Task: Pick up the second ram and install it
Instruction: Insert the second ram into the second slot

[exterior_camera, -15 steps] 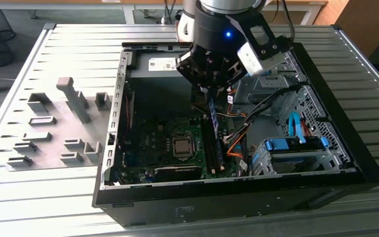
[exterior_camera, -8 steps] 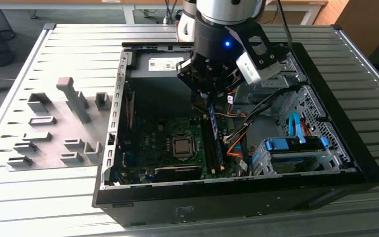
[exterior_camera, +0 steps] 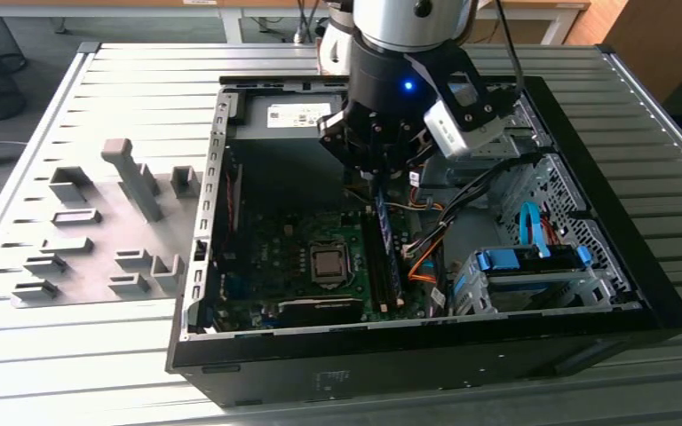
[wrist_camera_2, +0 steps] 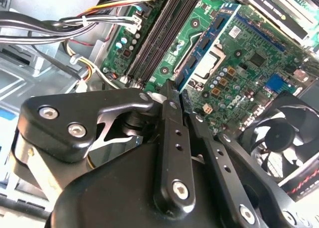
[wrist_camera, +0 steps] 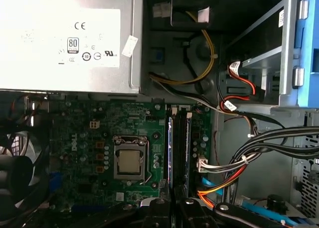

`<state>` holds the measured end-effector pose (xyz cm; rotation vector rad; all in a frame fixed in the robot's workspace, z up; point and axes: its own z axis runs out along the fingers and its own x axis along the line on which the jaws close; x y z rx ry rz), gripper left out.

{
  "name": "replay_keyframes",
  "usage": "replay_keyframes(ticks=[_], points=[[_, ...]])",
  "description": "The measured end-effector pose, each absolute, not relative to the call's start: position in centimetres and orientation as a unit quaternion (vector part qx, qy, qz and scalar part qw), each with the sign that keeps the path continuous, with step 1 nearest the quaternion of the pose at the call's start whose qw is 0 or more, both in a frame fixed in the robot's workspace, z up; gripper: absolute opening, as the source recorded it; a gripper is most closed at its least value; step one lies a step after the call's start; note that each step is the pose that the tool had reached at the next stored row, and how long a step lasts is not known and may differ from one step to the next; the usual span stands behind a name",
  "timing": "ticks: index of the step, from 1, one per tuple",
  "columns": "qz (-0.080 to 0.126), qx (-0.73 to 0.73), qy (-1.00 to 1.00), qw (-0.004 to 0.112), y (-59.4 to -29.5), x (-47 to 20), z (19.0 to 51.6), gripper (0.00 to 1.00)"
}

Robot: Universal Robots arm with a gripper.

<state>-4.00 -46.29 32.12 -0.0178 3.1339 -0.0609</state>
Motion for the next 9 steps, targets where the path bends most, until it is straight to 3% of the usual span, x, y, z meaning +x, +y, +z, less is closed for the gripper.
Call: replay_keyframes(ticks=[9], points=[[-0.02,0.001,1.0,0.003,-47.0,-3.9,30.5,0.14]])
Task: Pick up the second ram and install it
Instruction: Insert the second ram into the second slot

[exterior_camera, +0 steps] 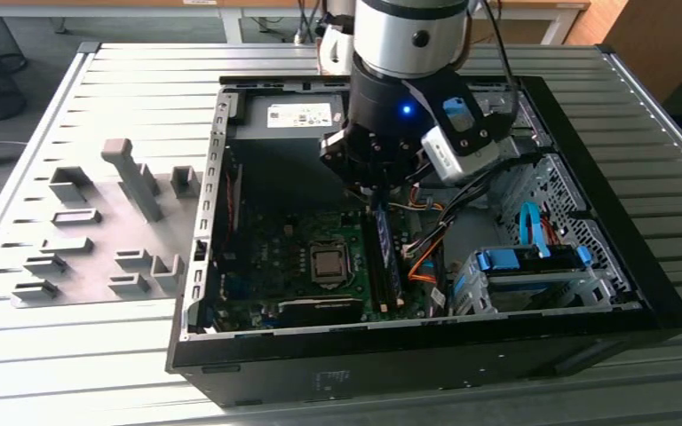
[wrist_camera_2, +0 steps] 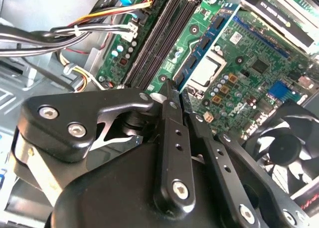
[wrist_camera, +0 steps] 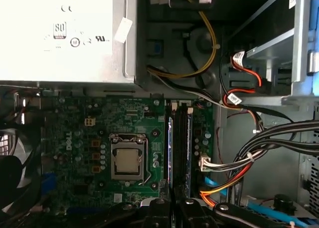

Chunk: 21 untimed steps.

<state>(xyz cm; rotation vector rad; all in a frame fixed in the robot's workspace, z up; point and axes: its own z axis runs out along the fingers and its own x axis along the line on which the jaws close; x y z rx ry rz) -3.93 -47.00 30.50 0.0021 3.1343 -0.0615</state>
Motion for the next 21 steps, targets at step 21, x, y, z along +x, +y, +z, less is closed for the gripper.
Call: replay_keyframes(ticks=[21], points=[[-0.02,0.015,1.0,0.003,-47.3,-3.9,26.5,0.14]])
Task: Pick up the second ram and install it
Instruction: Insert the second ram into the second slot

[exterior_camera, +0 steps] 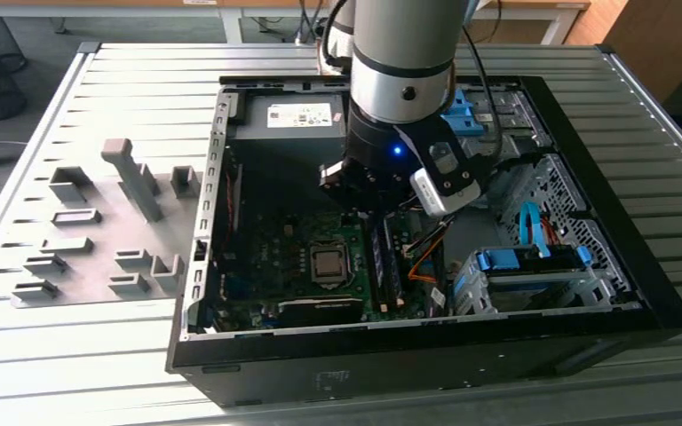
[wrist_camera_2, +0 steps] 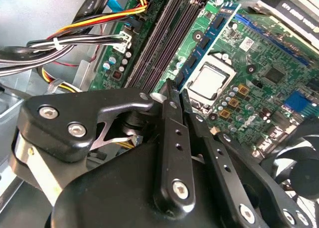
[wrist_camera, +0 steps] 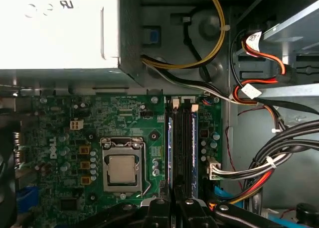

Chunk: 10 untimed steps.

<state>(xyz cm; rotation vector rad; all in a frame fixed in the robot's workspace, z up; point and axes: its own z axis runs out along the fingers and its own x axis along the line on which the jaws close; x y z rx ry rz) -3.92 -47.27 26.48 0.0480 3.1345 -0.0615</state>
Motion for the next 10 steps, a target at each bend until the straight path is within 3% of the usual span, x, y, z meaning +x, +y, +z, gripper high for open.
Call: replay_keyframes(ticks=[10], points=[[-0.02,0.016,1.0,0.002,-47.3,-3.4,25.0,0.14]])
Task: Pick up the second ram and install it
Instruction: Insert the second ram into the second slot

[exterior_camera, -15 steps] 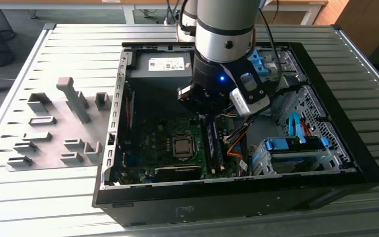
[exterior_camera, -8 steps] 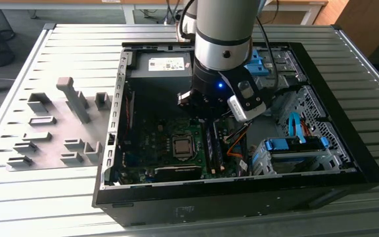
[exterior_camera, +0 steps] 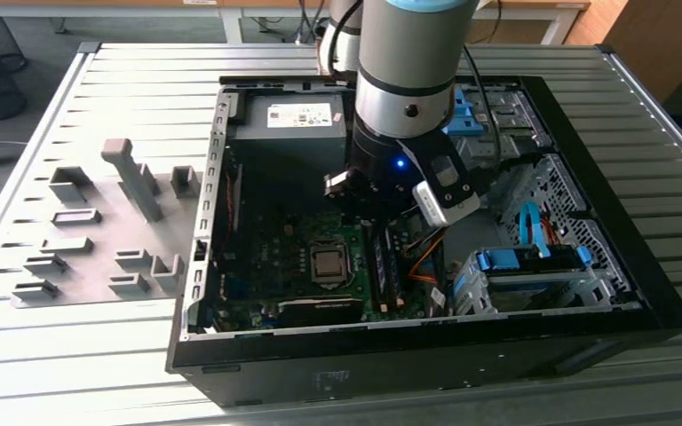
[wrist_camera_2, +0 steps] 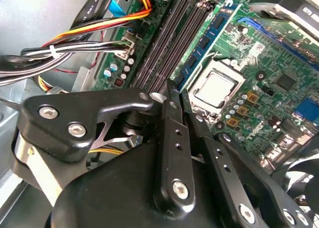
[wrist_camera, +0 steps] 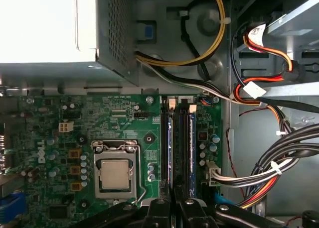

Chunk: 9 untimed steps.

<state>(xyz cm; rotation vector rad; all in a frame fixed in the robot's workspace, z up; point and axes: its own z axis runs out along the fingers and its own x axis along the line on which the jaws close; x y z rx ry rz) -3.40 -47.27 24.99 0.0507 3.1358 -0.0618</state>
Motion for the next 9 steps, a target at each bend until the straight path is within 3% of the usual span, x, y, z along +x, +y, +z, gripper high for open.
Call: replay_keyframes(ticks=[9], points=[[-0.019,0.002,1.0,0.003,-47.26,-3.3,24.05,0.14]])
